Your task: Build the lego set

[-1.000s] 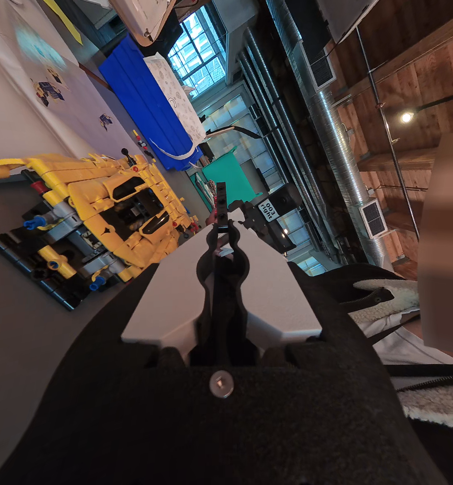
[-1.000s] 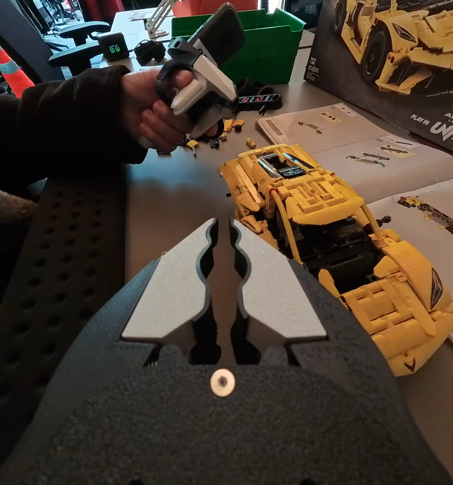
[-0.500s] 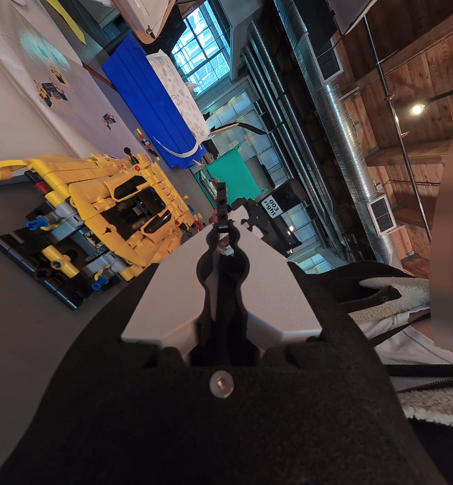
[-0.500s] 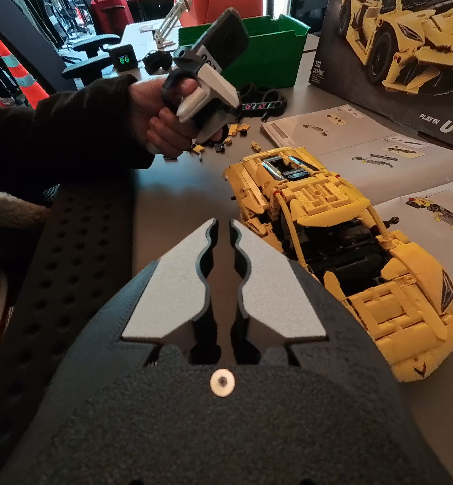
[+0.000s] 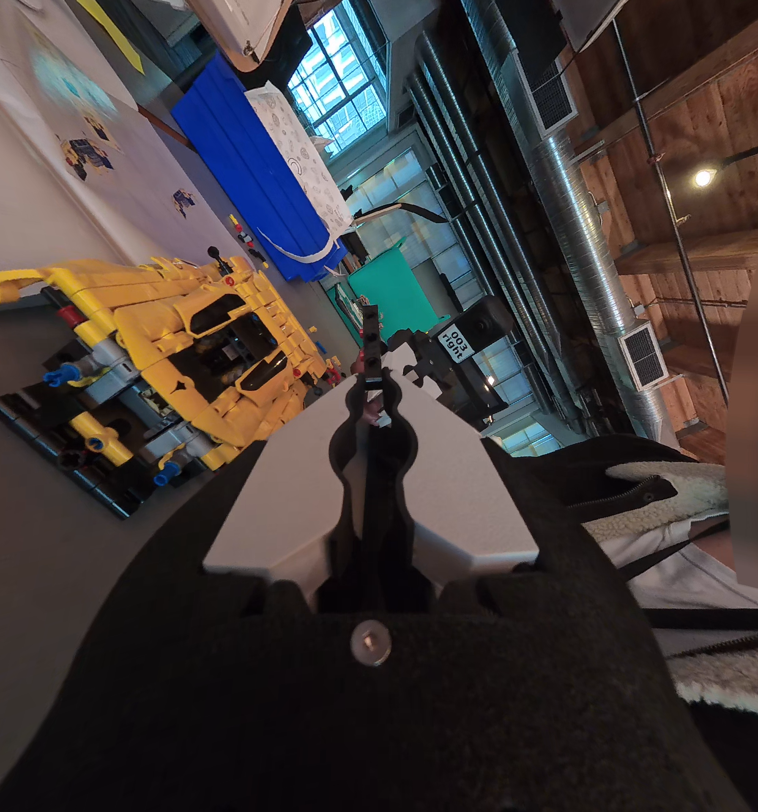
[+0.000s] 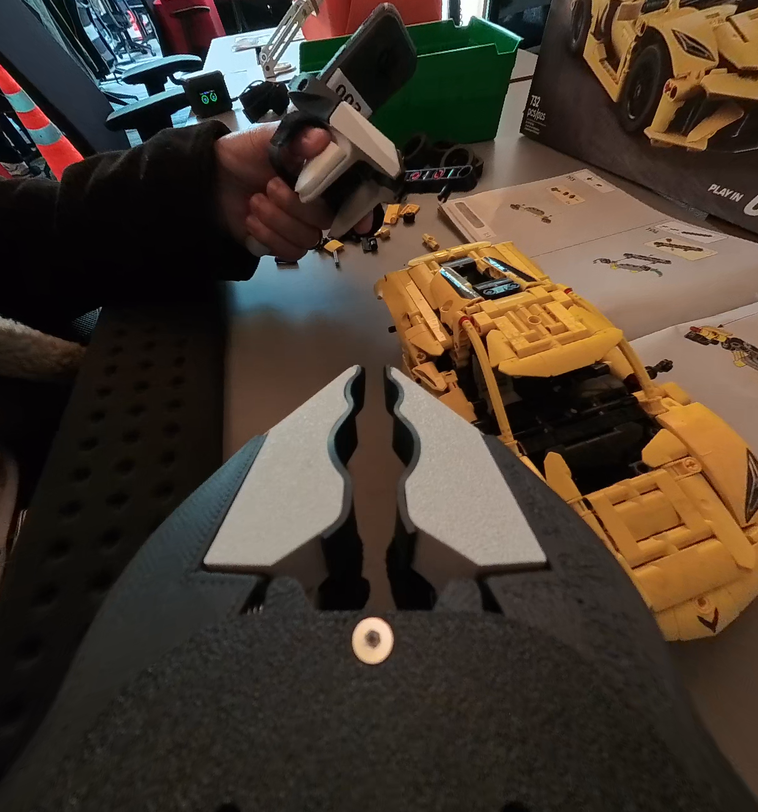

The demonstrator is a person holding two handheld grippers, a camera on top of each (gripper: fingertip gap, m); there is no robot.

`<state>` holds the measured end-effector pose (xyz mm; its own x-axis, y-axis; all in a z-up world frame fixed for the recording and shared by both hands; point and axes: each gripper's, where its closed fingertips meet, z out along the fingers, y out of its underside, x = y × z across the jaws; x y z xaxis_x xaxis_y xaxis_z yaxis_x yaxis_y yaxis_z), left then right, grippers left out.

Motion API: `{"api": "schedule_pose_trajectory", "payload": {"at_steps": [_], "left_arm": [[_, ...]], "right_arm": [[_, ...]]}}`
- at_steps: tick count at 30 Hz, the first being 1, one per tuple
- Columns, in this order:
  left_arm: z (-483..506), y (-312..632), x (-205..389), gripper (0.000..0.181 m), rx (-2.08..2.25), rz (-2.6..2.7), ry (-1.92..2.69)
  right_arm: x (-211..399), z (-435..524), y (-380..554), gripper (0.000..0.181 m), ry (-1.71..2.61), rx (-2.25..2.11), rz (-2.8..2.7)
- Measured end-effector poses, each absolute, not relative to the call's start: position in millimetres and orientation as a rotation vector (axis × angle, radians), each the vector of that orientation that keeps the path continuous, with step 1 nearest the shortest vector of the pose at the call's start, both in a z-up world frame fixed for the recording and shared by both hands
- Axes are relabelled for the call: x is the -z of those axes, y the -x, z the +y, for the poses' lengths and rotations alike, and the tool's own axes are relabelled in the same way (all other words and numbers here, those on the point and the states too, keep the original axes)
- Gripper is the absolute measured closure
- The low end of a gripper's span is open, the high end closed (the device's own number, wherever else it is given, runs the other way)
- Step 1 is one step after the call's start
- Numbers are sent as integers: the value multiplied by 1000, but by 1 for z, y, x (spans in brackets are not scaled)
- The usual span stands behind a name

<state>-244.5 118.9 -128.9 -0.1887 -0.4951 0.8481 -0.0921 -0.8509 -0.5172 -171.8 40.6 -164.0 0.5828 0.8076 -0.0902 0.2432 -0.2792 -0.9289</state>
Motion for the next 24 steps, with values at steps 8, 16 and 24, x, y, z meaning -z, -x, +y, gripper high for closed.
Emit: {"api": "schedule_pose_trajectory", "payload": {"at_steps": [8, 16, 24], "left_arm": [[118, 244, 129, 174, 2111, 696, 1805], [115, 242, 130, 174, 2092, 723, 1808], [45, 221, 156, 174, 1648, 1445, 1692]], "right_arm": [[166, 40, 173, 174, 1817, -707, -866], [168, 38, 173, 174, 1823, -709, -878], [205, 1, 183, 136, 1817, -686, -1257]]}}
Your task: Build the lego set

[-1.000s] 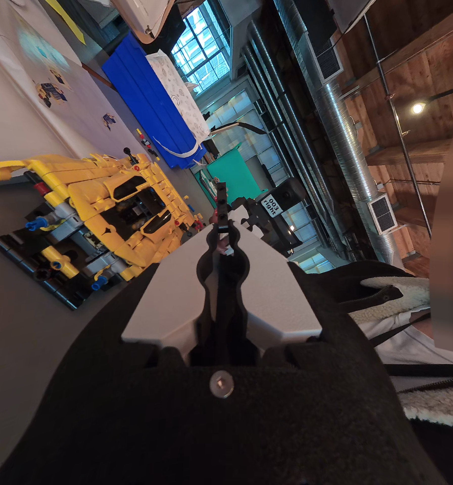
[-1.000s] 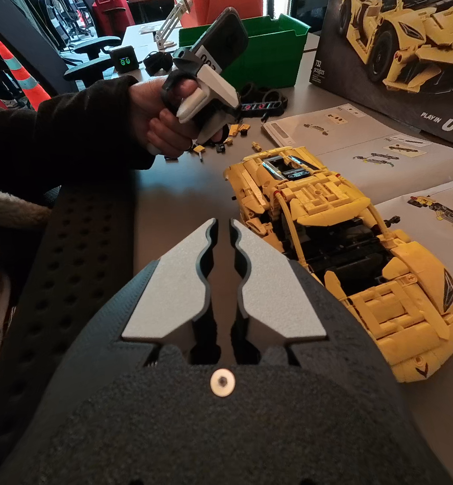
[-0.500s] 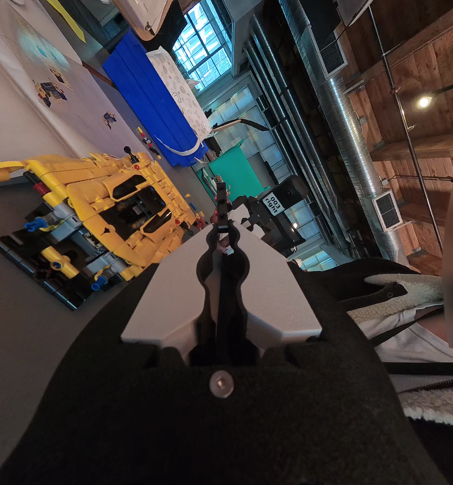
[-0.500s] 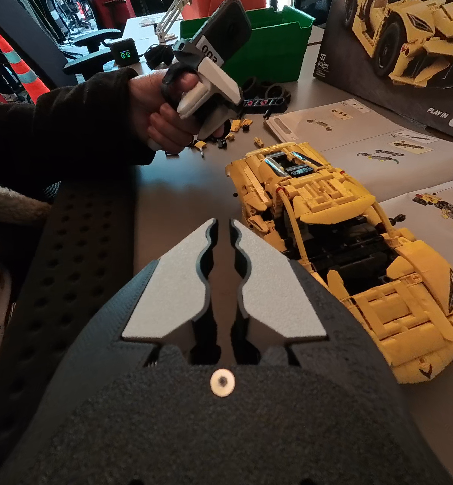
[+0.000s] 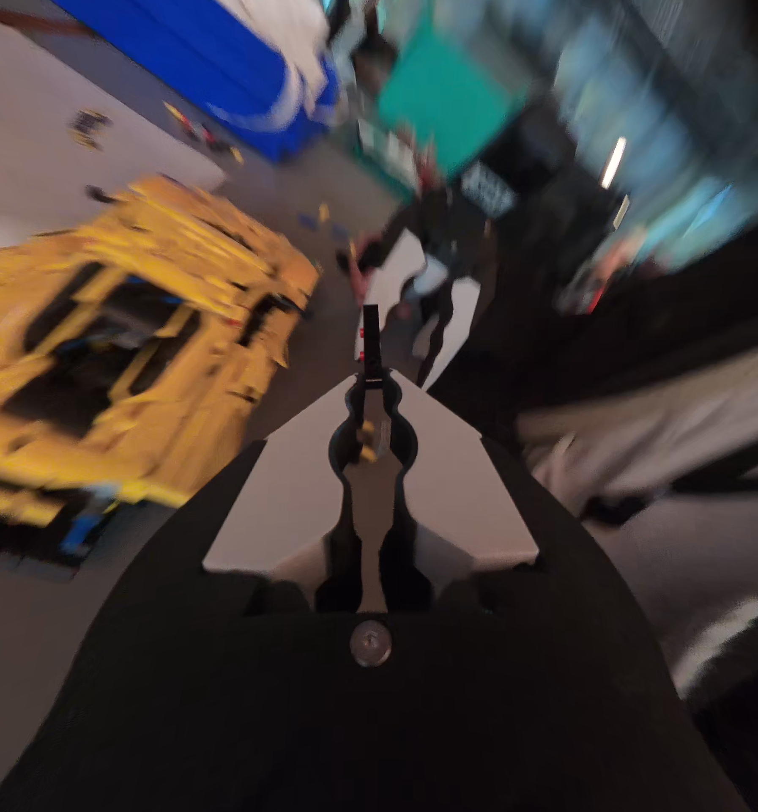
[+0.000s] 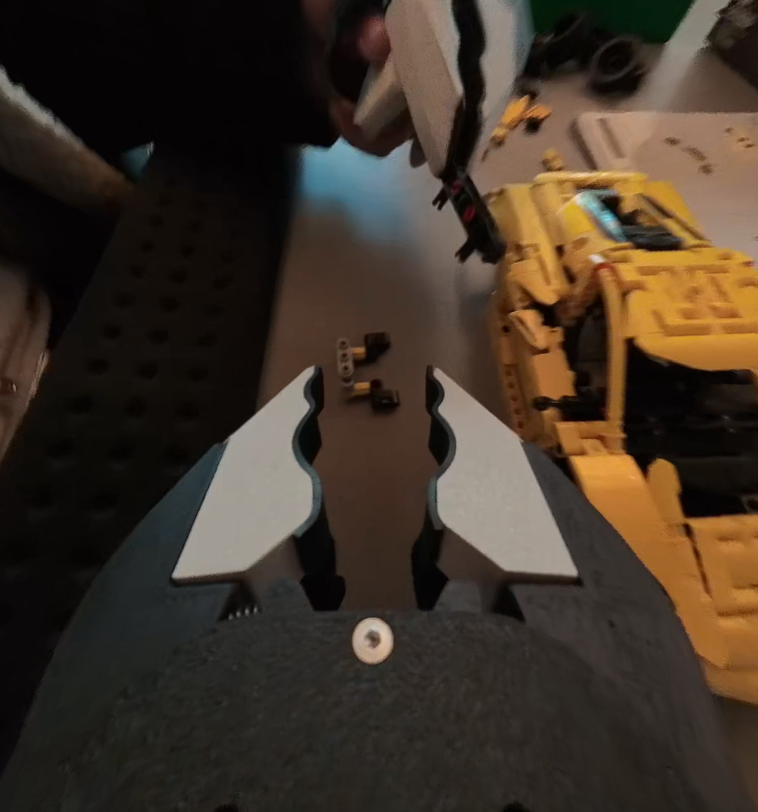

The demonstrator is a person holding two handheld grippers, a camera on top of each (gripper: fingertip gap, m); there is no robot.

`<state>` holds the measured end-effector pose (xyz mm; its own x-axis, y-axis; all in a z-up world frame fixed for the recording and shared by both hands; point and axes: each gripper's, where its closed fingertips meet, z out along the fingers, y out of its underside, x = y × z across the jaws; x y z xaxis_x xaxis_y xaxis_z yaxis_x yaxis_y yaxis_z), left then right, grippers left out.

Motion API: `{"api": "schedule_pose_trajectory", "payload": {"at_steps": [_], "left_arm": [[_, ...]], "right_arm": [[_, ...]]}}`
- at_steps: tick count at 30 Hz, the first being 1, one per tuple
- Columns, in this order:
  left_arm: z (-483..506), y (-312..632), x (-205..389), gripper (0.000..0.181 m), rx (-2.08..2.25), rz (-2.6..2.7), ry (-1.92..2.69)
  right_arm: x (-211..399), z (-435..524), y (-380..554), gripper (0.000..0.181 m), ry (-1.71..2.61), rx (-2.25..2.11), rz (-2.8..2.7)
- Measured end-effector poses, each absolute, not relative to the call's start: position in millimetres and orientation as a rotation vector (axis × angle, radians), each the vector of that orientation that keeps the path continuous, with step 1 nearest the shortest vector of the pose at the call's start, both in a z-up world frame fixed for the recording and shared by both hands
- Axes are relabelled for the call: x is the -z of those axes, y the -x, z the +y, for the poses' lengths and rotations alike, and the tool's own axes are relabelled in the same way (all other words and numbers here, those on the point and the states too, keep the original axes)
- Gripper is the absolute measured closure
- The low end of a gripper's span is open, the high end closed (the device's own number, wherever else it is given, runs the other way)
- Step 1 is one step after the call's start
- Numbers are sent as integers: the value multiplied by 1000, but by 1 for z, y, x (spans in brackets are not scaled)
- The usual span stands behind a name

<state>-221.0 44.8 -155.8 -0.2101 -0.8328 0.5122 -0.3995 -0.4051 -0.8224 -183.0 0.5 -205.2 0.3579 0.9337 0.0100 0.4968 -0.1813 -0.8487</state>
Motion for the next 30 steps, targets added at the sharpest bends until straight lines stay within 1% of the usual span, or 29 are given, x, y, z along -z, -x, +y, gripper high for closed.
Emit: {"api": "schedule_pose_trajectory", "payload": {"at_steps": [2, 6, 11, 16, 18, 22, 25, 28, 30], "left_arm": [[31, 216, 169, 174, 1541, 1570, 1675], [28, 209, 195, 174, 1393, 1658, 1754], [24, 208, 213, 174, 1283, 1757, 1773], [19, 210, 215, 174, 1272, 1808, 1743], [15, 210, 212, 174, 1276, 1829, 1696], [13, 210, 211, 174, 1257, 1849, 1645], [11, 210, 213, 174, 1220, 1883, 1601], [13, 210, 213, 174, 1197, 1878, 1589], [15, 209, 211, 174, 1192, 1860, 1581]], "right_arm": [[221, -7, 187, 136, 1834, -651, -1350], [235, -1, 183, 137, 1887, -565, -1374], [243, 7, 181, 150, 1881, -459, -1408], [243, 8, 179, 161, 1868, -424, -1422], [238, 10, 173, 161, 1855, -402, -1399], [225, 9, 178, 156, 1851, -525, -1316], [226, 9, 184, 158, 1857, -549, -1329], [225, 10, 185, 173, 1854, -556, -1336], [223, 12, 184, 173, 1859, -550, -1324]]}}
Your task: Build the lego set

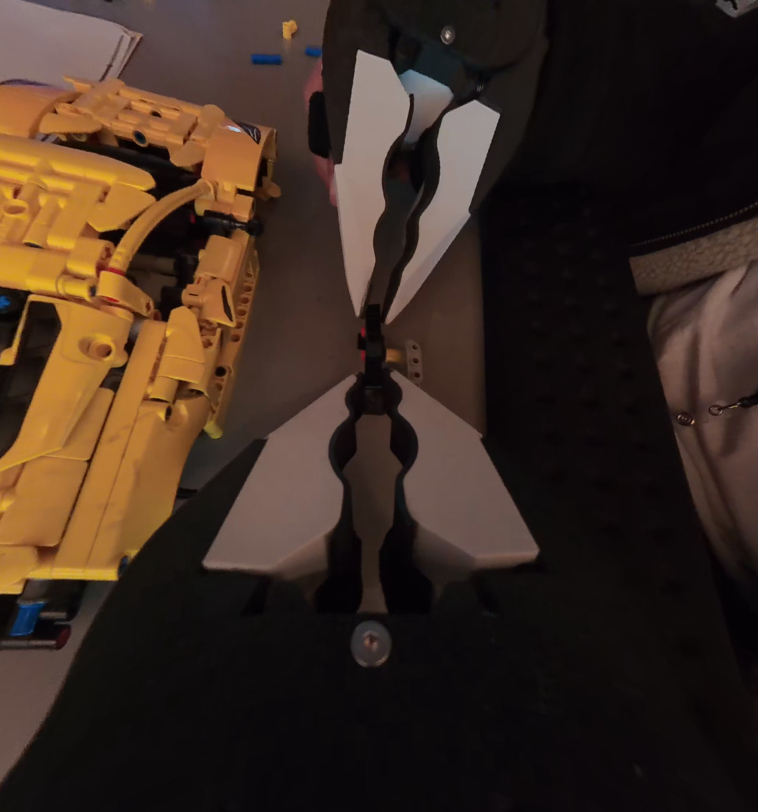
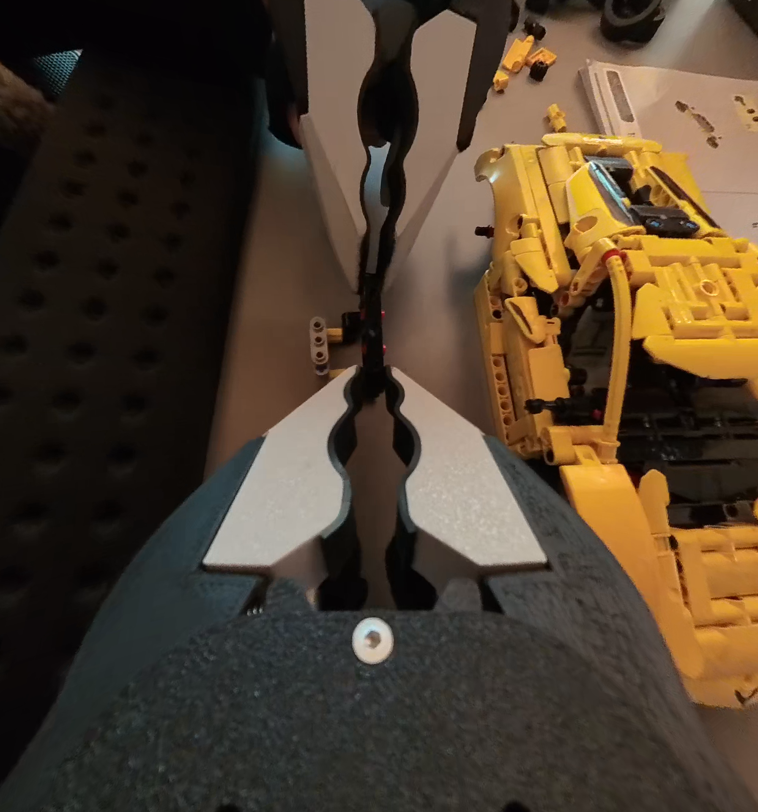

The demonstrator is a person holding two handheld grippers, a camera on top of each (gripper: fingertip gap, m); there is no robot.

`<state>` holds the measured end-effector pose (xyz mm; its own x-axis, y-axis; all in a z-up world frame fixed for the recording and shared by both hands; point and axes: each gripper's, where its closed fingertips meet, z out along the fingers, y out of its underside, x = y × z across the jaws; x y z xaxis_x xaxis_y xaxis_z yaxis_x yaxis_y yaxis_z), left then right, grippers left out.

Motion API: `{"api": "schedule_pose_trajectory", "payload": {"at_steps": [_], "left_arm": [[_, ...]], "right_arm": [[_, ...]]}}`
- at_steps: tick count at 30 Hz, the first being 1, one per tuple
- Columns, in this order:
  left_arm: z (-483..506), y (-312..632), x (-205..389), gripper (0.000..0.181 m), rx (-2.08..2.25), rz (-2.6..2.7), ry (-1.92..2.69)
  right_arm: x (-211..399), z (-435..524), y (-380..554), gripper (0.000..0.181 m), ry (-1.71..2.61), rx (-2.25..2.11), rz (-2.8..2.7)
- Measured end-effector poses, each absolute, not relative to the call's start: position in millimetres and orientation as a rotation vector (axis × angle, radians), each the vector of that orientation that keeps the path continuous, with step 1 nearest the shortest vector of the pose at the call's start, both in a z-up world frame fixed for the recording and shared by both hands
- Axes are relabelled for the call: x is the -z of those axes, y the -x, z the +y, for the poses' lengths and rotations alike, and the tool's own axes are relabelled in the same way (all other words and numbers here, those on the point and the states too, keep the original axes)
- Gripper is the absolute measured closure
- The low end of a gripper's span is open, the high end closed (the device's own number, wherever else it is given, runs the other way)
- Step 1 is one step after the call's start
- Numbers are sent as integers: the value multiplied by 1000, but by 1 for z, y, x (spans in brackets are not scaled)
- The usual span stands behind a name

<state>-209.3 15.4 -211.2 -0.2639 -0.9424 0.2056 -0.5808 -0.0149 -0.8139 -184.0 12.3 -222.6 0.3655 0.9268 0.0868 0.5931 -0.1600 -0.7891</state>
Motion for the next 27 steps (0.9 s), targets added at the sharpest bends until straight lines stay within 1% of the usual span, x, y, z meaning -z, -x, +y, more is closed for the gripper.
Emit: {"api": "schedule_pose_trajectory", "payload": {"at_steps": [3, 4, 5, 6, 7, 11, 16, 24, 25, 27], "left_arm": [[14, 208, 207, 174, 1246, 1819, 1598], [15, 209, 210, 166, 1236, 1828, 1615], [14, 210, 215, 153, 1203, 1855, 1624], [11, 211, 221, 148, 1164, 1896, 1617], [8, 212, 227, 146, 1120, 1941, 1601], [9, 212, 241, 148, 945, 2013, 1554], [15, 211, 242, 156, 893, 2008, 1548], [9, 204, 240, 156, 971, 2021, 1513], [8, 203, 240, 162, 975, 2026, 1505], [9, 203, 241, 165, 951, 2029, 1484]], "right_arm": [[212, 10, 181, 174, 1872, -617, -1286], [208, 9, 177, 174, 1873, -641, -1269], [207, 7, 174, 174, 1870, -652, -1262], [207, 4, 172, 174, 1874, -669, -1263], [209, 0, 173, 174, 1889, -693, -1269], [227, -3, 172, 174, 1971, -638, -1331], [223, 5, 169, 174, 1969, -625, -1266], [229, 6, 178, 174, 1958, -565, -1330], [229, 6, 178, 174, 1961, -564, -1331], [229, 7, 176, 174, 1962, -555, -1330]]}}
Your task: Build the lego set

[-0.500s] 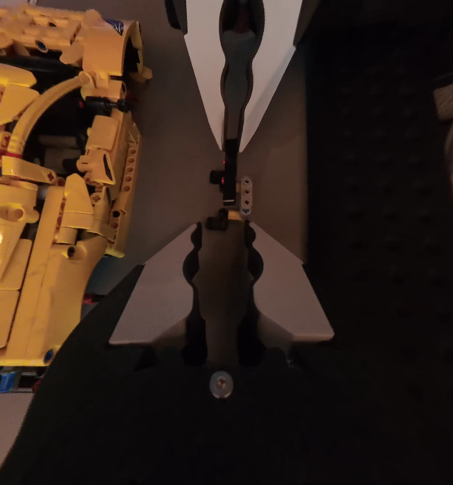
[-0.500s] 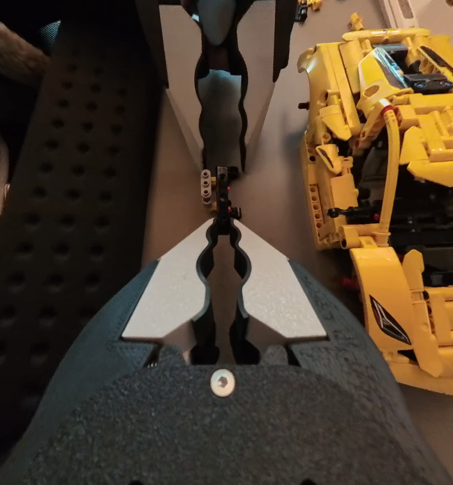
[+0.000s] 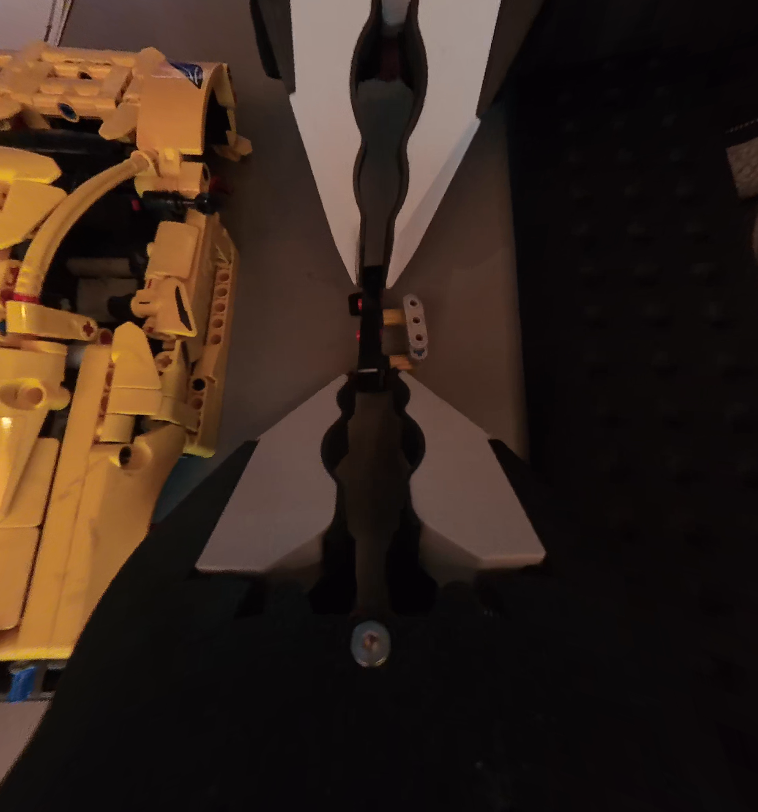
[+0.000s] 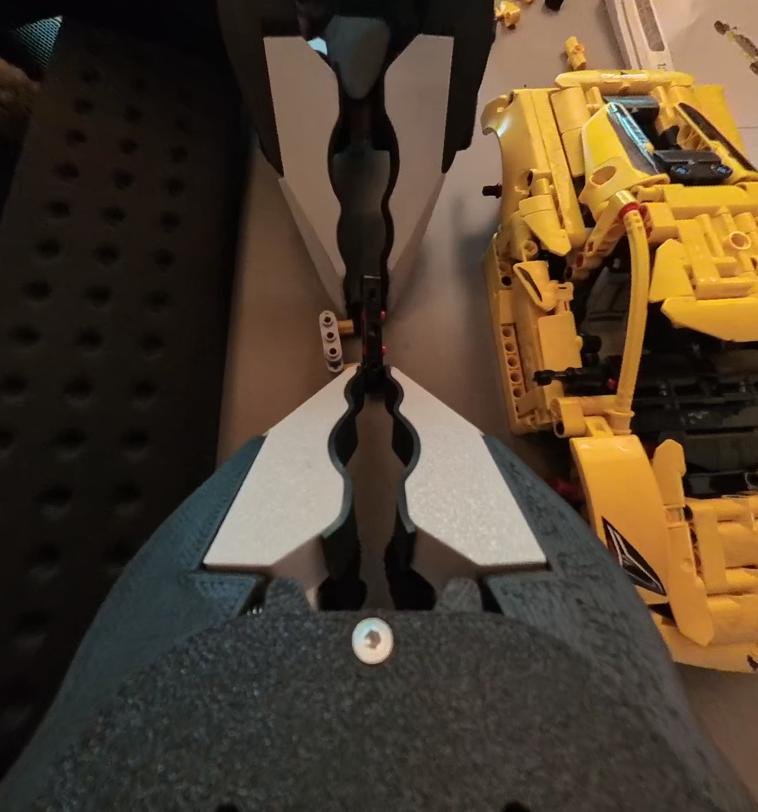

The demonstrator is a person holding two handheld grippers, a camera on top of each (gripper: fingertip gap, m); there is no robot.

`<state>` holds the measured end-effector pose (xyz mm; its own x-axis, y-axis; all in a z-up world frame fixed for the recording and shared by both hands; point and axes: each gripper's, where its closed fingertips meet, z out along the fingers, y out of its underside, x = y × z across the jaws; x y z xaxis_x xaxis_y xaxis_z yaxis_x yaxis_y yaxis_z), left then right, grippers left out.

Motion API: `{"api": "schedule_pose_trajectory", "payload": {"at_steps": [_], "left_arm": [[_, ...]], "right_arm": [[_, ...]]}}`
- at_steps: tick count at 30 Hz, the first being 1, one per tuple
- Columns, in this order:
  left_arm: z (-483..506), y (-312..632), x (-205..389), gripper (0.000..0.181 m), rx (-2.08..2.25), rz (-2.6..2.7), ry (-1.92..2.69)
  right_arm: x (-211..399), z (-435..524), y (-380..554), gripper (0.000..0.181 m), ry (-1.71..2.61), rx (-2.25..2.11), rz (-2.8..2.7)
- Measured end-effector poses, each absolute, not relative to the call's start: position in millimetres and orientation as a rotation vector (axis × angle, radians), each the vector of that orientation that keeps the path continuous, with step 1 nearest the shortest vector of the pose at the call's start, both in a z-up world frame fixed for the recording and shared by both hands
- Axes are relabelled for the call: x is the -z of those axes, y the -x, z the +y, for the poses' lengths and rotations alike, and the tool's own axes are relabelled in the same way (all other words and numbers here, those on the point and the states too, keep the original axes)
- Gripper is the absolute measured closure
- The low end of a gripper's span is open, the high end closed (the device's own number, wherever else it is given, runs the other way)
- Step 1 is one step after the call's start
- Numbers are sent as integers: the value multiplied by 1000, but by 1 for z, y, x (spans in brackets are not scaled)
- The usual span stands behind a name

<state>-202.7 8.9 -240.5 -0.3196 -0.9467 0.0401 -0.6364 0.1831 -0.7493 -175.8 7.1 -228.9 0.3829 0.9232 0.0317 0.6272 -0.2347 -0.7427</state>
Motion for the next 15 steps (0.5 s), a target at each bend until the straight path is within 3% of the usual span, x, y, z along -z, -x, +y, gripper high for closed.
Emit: {"api": "schedule_pose_trajectory", "payload": {"at_steps": [15], "left_arm": [[9, 204, 241, 166, 965, 2033, 1485]], "right_arm": [[229, 9, 184, 174, 1939, -558, -1398]]}}
